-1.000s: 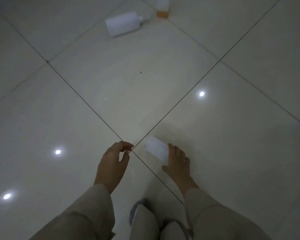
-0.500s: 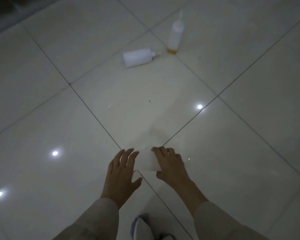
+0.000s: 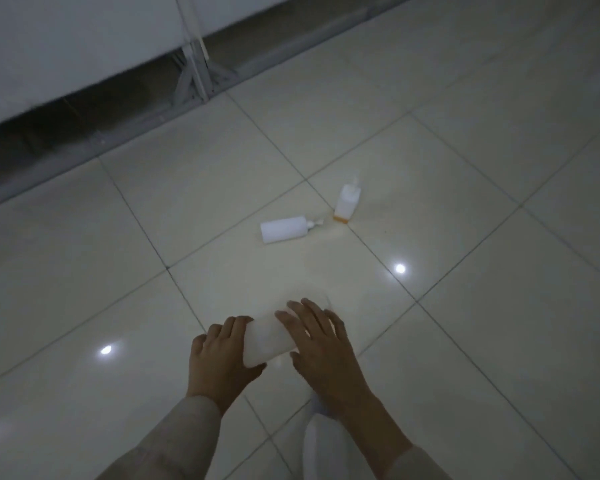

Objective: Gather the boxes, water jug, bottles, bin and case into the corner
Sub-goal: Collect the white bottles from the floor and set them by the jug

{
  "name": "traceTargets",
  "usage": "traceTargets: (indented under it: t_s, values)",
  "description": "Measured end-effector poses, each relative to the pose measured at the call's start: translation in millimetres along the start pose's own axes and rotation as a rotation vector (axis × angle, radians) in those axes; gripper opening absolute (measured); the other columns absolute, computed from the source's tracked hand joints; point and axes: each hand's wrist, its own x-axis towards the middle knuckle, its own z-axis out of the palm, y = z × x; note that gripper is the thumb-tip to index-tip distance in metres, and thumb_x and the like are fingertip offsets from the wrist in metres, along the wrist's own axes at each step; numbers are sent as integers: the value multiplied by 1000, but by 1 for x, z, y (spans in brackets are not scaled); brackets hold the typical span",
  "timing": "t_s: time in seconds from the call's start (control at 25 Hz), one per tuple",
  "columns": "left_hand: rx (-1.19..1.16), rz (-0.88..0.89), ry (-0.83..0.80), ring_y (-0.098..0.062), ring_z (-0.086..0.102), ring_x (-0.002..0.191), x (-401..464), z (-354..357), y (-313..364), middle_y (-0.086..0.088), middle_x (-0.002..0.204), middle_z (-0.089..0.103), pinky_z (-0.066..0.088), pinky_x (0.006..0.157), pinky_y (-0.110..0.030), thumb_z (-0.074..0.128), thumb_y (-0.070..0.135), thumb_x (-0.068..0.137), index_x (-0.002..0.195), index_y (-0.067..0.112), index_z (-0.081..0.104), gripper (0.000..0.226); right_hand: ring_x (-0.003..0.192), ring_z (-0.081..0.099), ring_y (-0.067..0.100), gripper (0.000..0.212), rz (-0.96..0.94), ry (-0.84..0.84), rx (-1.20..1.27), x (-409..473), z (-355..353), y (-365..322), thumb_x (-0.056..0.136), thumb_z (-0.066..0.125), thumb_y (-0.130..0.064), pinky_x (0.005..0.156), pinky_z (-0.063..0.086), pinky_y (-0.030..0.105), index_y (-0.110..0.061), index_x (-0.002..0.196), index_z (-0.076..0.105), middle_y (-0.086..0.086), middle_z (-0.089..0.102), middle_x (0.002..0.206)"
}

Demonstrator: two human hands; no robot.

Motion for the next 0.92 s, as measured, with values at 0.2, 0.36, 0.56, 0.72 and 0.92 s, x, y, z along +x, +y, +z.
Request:
traceTargets:
  t_s: [0.2, 0.36, 0.56, 0.72, 0.92]
  values:
    - [-399, -498, 8, -31, 52, 110, 94, -30, 1, -8, 119, 56, 41, 88, -40, 77, 42, 63, 119, 16, 45, 69, 128, 29, 15, 57, 286, -22, 172, 66, -30, 82, 78, 63, -15, 97, 44, 38, -27, 128, 40, 0, 47, 136]
    - [-553, -628, 69, -34, 53, 108, 158, -37, -13, -14, 118, 55, 45, 87, -44, 78, 40, 65, 121, 12, 43, 72, 105, 51, 20, 40, 593, -192, 520, 132, -19, 135, 87, 56, -17, 80, 44, 29, -22, 124, 44, 3, 53, 119]
    - [-546, -598, 54, -34, 51, 110, 243, -15, -45, -12, 120, 54, 44, 87, -44, 76, 36, 67, 123, 13, 42, 70, 95, 51, 21, 45, 965, -462, 760, 233, 49, 169, 91, 46, -32, 78, 44, 30, -26, 133, 31, 6, 49, 112]
    - [-572, -590, 84, -34, 51, 109, 311, 33, -68, -13, 120, 54, 45, 87, -45, 75, 33, 68, 123, 14, 41, 68, 122, 41, 31, 55, 1109, -531, 846, 313, 123, 189, 93, 40, -40, 86, 50, 44, -39, 141, 12, 10, 20, 148]
    - [-641, -655, 126, -33, 51, 108, 367, 103, -95, -9, 119, 54, 41, 81, -39, 73, 39, 68, 124, 18, 40, 68, 128, 31, 41, 67, 1164, -482, 894, 382, 237, 211, 92, 42, -42, 85, 49, 56, -53, 139, -5, 19, 16, 150]
